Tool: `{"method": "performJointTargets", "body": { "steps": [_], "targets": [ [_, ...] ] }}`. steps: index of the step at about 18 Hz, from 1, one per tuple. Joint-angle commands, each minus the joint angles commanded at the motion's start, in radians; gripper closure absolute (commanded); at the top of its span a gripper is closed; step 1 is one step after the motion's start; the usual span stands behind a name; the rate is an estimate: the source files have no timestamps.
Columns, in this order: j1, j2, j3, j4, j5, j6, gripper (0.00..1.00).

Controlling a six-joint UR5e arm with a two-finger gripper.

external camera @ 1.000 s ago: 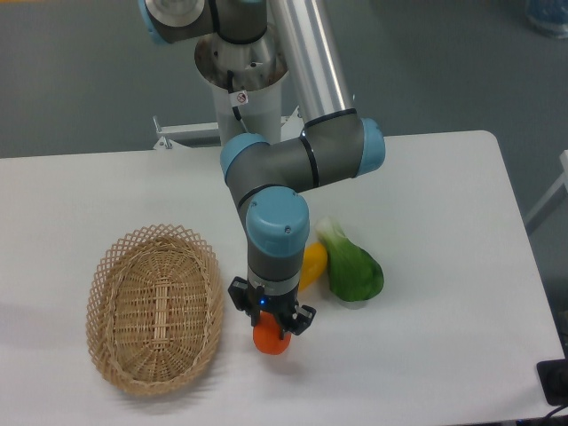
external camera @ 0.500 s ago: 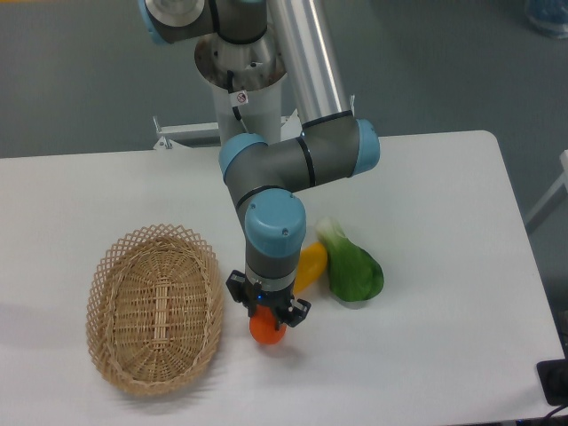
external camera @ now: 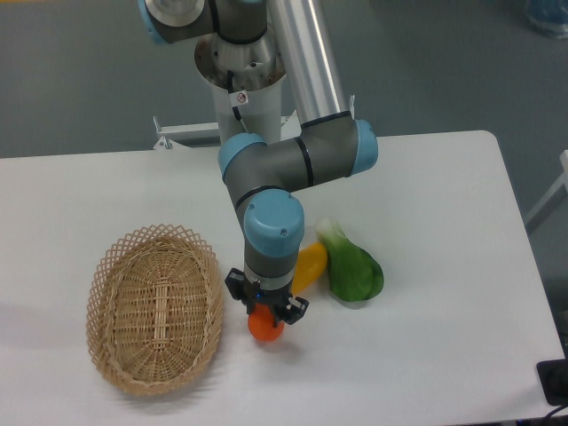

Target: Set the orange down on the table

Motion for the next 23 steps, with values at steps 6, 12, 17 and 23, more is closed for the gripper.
{"method": "performJointTargets", "body": {
  "steps": [6,12,17,23],
  "targets": [
    [-0.002,-0.002,0.0,0.0,0.0,0.0,0.51],
    [0.0,-0.002,0.003,0.002,0.002,0.006,0.18],
    [-0.002,0.017,0.0,0.002,0.002,0.04,0.0],
    [-0.003,0.023,0.002,0.003,0.002,0.037,0.0]
  ]
}}
